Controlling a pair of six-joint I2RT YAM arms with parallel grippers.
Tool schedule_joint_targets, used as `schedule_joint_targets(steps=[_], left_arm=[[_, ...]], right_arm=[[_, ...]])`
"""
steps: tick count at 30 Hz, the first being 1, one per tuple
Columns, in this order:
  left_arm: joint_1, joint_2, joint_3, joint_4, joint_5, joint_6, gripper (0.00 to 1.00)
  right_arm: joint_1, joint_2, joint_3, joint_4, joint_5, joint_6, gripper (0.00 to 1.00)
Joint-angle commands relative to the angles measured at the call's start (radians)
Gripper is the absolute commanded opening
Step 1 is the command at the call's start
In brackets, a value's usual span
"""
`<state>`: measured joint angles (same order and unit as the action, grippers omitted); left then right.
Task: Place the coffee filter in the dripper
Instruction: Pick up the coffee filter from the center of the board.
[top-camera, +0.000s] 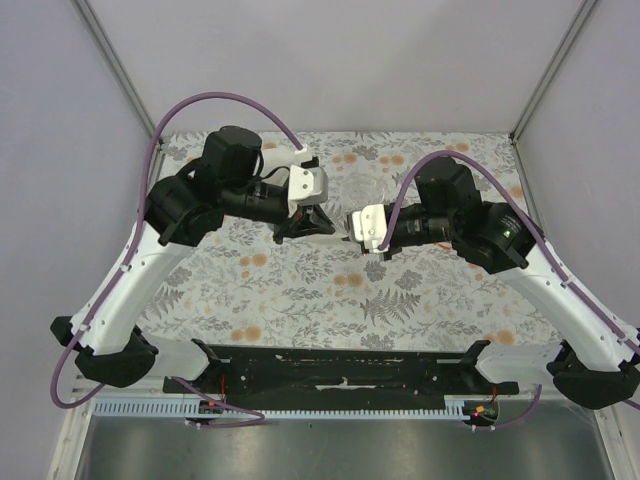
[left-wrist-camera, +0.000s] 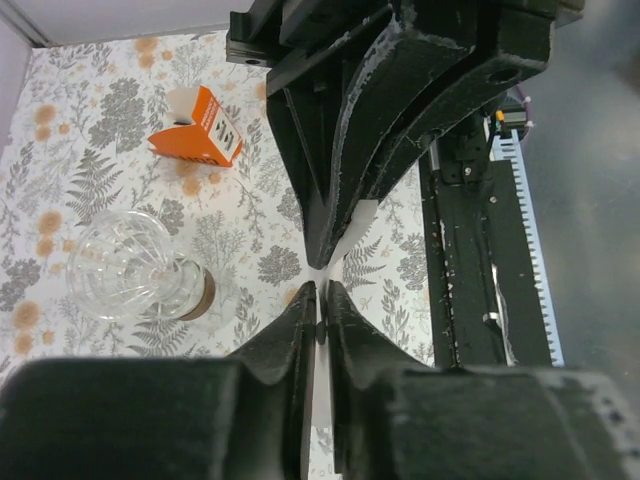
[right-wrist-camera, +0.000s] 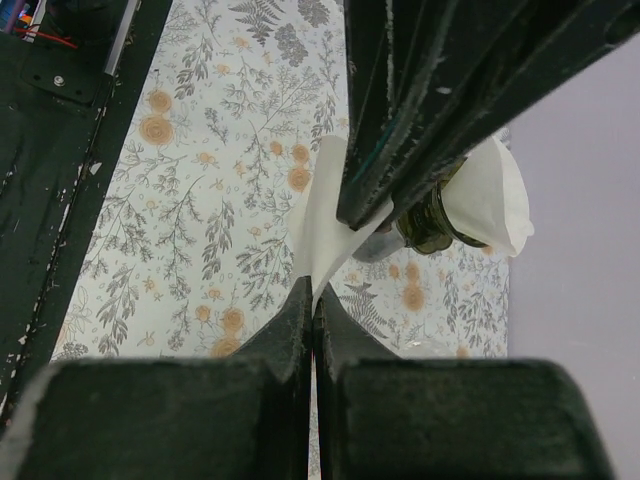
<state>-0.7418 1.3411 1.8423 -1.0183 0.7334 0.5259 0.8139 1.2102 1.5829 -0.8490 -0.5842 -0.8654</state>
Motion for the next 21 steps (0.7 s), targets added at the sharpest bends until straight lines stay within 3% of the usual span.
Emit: schedule_joint_targets(steps=[1, 17, 21], left_arm=[[-0.007, -0.011, 0.060, 0.004, 0.020, -0.035, 0.02], [-0.002, -0.100, 0.086, -0.092, -0.092, 0.029, 0.02], [0.005, -0.100, 0.101, -0.114, -0.089, 0.037, 0.19]], right_arm=[[0.004, -0.015, 0.020, 0.008, 0.000, -0.010, 0.00], [-0.002, -0.028, 0.011, 0.002, 0.055, -0.026, 0.00], [-0.002, -0.017, 0.031, -0.016, 0.032, -0.023, 0.00]])
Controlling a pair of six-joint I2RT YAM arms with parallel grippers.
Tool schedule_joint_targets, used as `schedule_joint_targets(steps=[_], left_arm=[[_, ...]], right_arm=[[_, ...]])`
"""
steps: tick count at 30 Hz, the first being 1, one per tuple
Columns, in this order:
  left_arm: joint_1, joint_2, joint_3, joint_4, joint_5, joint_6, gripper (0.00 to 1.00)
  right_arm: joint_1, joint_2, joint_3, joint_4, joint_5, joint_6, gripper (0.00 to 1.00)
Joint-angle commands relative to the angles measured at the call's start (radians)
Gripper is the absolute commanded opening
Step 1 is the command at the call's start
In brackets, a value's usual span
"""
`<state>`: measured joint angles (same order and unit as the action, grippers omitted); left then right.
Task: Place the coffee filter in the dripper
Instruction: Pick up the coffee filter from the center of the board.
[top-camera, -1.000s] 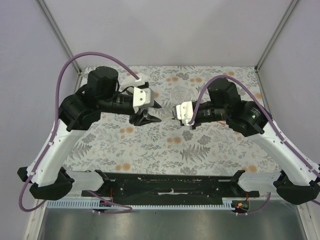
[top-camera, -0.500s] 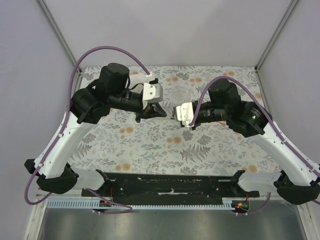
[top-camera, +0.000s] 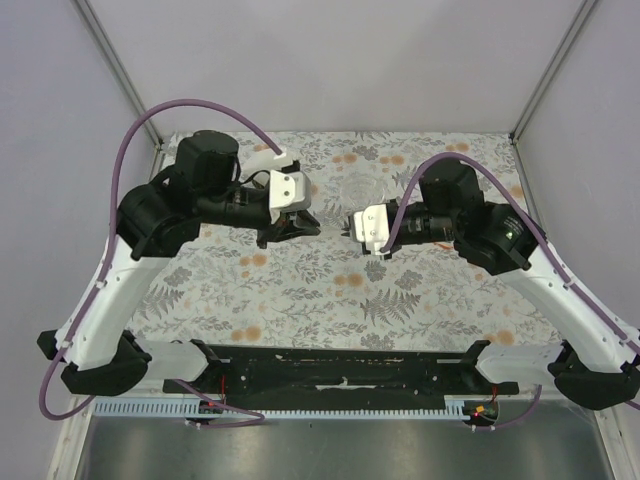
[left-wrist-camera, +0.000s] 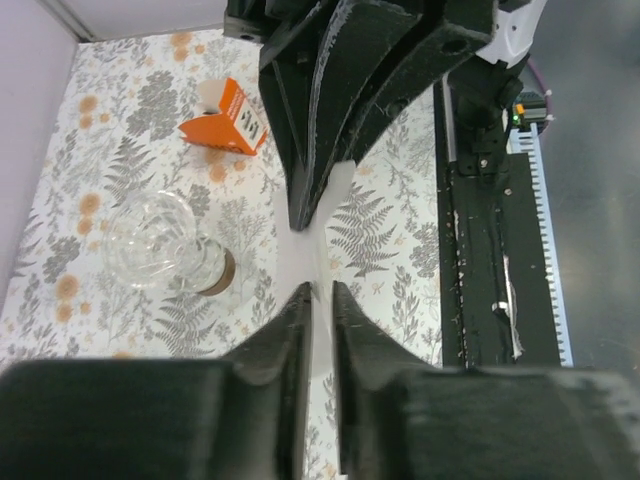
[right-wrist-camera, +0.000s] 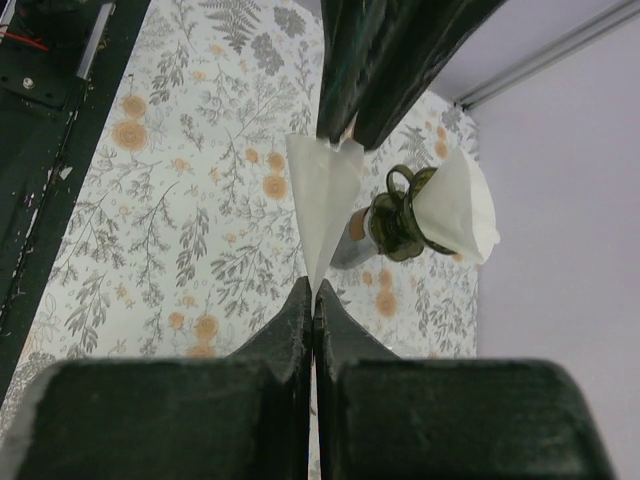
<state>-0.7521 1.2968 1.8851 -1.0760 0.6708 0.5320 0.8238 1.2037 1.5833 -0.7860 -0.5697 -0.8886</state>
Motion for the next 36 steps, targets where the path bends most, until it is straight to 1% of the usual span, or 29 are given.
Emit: schedule_joint_targets(steps=[1, 3, 5, 7, 10, 16, 20, 26, 31, 34, 36], left_arm=[[0.016, -0.054, 0.062, -0.059, -0.027, 0.033, 0.26], [0.016, -0.050, 0.071, -0.064, -0.022, 0.033, 0.36], [0.016, -0.044, 0.081, -0.064, -0.025, 0.033, 0.41], [0.017, -0.034, 0.085, -0.052, -0.031, 0.014, 0.44], [0.016, -0.019, 0.072, -0.039, -0.030, -0.016, 0.45], [0.014, -0.001, 0.029, -0.012, -0.019, -0.059, 0.35], [0.014, 0.004, 0.006, -0.009, -0.011, -0.076, 0.25], [0.014, -0.002, -0.043, 0.002, 0.018, -0.092, 0.23], [0.014, 0.006, -0.047, 0.036, 0.004, -0.115, 0.14], [0.014, 0.010, -0.046, 0.053, -0.001, -0.133, 0.13], [0.014, 0.013, -0.052, 0.057, 0.025, -0.142, 0.13]], right_arm=[[-0.012, -0.007, 0.035, -0.084, 0.013, 0.000, 0.00], [-0.012, 0.000, 0.038, -0.090, 0.008, 0.000, 0.00], [-0.012, 0.002, 0.040, -0.093, 0.005, 0.000, 0.00], [-0.012, 0.002, 0.040, -0.094, 0.001, 0.000, 0.00], [-0.012, 0.005, 0.041, -0.094, -0.007, 0.000, 0.00], [-0.012, 0.010, 0.043, -0.093, -0.013, 0.002, 0.00], [-0.011, 0.011, 0.043, -0.093, -0.018, 0.004, 0.00], [-0.012, 0.011, 0.044, -0.091, -0.021, 0.004, 0.00], [-0.011, 0.010, 0.044, -0.091, -0.033, 0.005, 0.00], [-0.011, 0.011, 0.044, -0.087, -0.039, 0.007, 0.00], [-0.011, 0.011, 0.041, -0.084, -0.039, 0.008, 0.00]])
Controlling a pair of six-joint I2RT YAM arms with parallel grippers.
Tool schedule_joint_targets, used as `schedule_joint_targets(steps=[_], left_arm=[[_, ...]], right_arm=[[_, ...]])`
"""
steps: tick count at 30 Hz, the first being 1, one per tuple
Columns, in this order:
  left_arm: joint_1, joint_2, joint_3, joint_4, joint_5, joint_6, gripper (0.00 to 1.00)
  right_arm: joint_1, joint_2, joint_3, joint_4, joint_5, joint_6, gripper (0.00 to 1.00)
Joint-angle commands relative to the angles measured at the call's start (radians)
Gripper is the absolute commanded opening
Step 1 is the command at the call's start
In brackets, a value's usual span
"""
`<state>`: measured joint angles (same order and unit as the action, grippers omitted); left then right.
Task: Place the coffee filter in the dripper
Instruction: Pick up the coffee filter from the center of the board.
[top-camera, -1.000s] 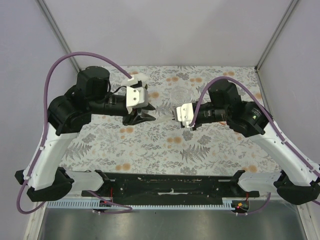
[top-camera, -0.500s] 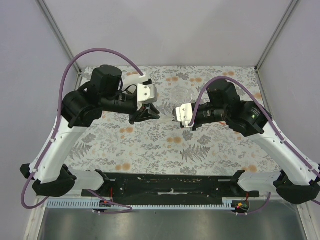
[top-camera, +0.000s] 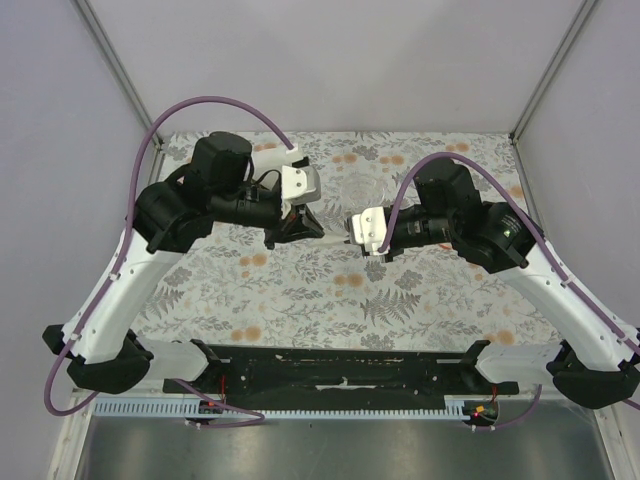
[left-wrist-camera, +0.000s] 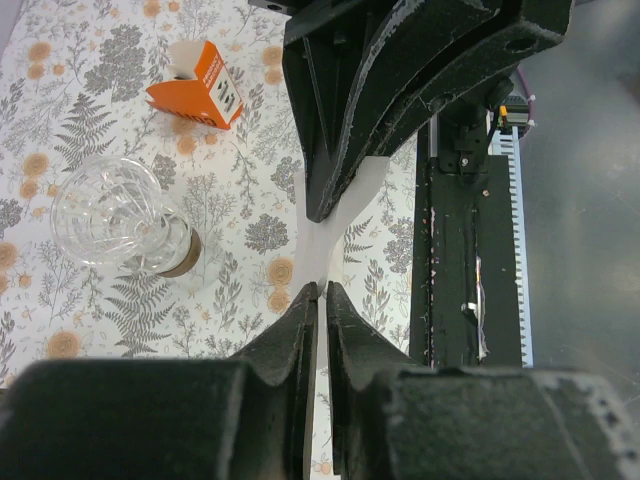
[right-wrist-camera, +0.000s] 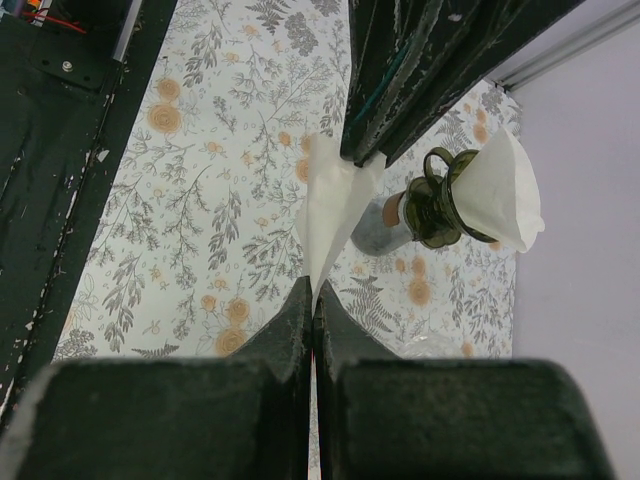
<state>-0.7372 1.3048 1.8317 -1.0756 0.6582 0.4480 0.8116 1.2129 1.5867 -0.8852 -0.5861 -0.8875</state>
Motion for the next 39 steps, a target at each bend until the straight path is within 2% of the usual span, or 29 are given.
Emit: schedule_joint_targets(steps=[1, 13, 19, 27, 31, 34, 36, 39], left_arm=[[-0.002, 0.004, -0.003, 0.055, 0.053, -0.060, 0.13], [-0.021, 0.008, -0.037, 0.063, 0.041, -0.037, 0.14], [-0.030, 0.011, -0.029, 0.065, 0.063, -0.042, 0.27], [-0.030, 0.002, -0.035, 0.062, 0.070, -0.040, 0.32], [-0.025, -0.007, 0.018, 0.055, 0.046, -0.043, 0.42], [-0.002, -0.030, 0.055, 0.045, 0.017, -0.013, 0.67], [0.015, -0.047, 0.057, 0.040, 0.020, 0.004, 0.80], [0.025, -0.059, 0.063, 0.031, 0.029, 0.030, 0.85]], right_arm=[[0.001, 0.002, 0.038, 0.015, -0.023, 0.009, 0.00], [0.001, -0.001, 0.036, 0.038, -0.046, 0.016, 0.00], [0.003, -0.001, 0.033, 0.055, -0.051, 0.025, 0.00], [0.001, -0.003, 0.036, 0.133, 0.000, 0.093, 0.00], [-0.005, -0.022, 0.019, 0.157, 0.008, 0.104, 0.00], [-0.023, -0.058, 0.001, 0.195, -0.014, 0.134, 0.00], [-0.032, -0.090, -0.014, 0.245, -0.052, 0.159, 0.00], [-0.035, -0.144, -0.059, 0.336, -0.102, 0.182, 0.00]])
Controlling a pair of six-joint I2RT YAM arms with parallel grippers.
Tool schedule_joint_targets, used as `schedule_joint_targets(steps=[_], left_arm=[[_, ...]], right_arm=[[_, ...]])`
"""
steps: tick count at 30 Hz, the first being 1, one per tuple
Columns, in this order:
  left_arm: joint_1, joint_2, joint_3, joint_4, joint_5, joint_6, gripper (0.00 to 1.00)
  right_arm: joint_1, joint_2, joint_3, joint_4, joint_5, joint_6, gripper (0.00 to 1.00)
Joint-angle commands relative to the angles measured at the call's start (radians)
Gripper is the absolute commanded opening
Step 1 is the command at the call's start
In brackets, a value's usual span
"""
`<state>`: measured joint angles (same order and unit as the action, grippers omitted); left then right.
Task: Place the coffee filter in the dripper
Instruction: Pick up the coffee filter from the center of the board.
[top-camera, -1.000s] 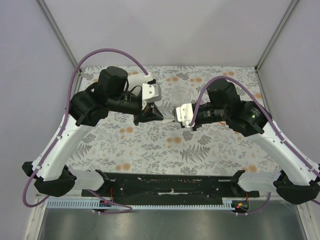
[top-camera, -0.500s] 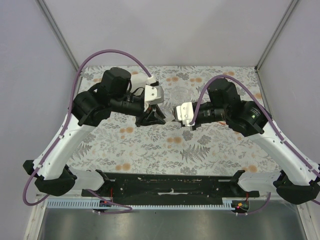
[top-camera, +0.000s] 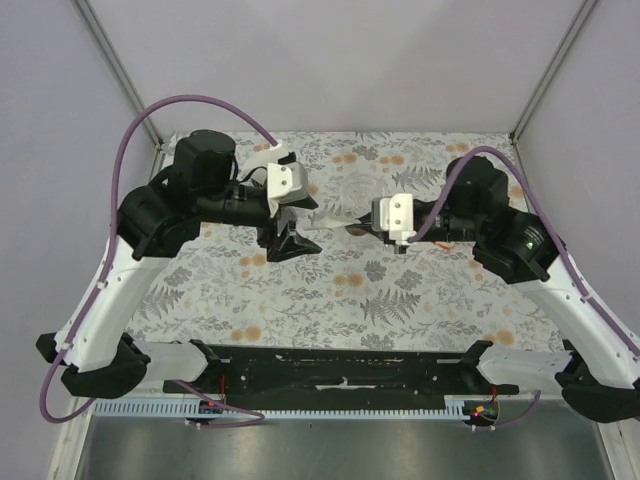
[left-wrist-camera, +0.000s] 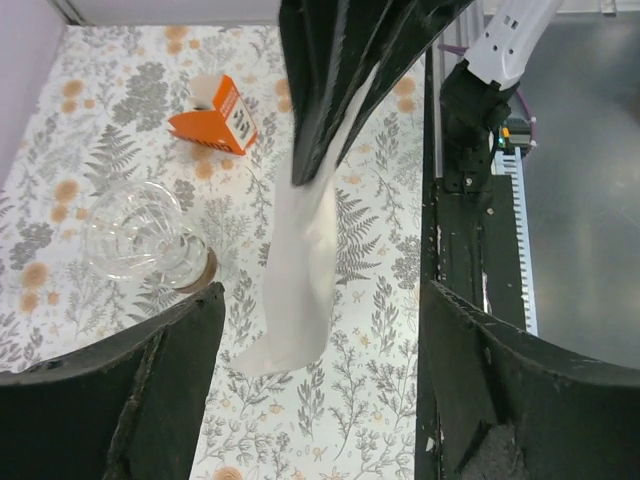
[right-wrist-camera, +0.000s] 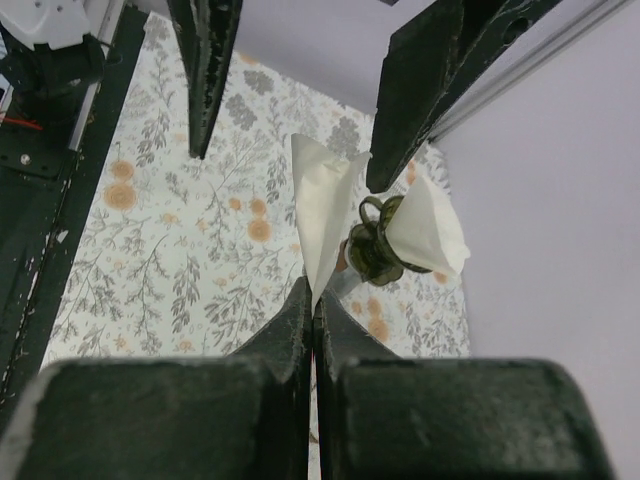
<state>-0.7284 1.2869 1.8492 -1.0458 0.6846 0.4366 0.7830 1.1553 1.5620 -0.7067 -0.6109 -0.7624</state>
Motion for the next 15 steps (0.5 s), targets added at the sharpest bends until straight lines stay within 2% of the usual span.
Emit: schedule_joint_targets(steps=[1, 4, 6, 12, 15], left_arm=[[0.018, -0.044, 0.053, 0.000, 0.001, 0.050, 0.85], [0.017, -0.037, 0.071, 0.000, 0.000, 0.065, 0.86], [0.017, -0.032, 0.079, 0.000, 0.015, 0.067, 0.81], [0.017, -0.029, 0.082, -0.006, 0.062, 0.063, 0.35], [0.017, -0.034, 0.078, -0.013, 0.067, 0.076, 0.04]], right_arm=[[-0.007, -0.095, -0.049, 0.188, -0.093, 0.060, 0.00], [-0.007, -0.103, -0.068, 0.228, -0.139, 0.077, 0.00], [-0.007, -0.092, -0.068, 0.240, -0.180, 0.084, 0.00], [-0.005, -0.072, -0.068, 0.269, -0.176, 0.100, 0.00], [-0.007, -0.074, -0.071, 0.274, -0.164, 0.098, 0.00]])
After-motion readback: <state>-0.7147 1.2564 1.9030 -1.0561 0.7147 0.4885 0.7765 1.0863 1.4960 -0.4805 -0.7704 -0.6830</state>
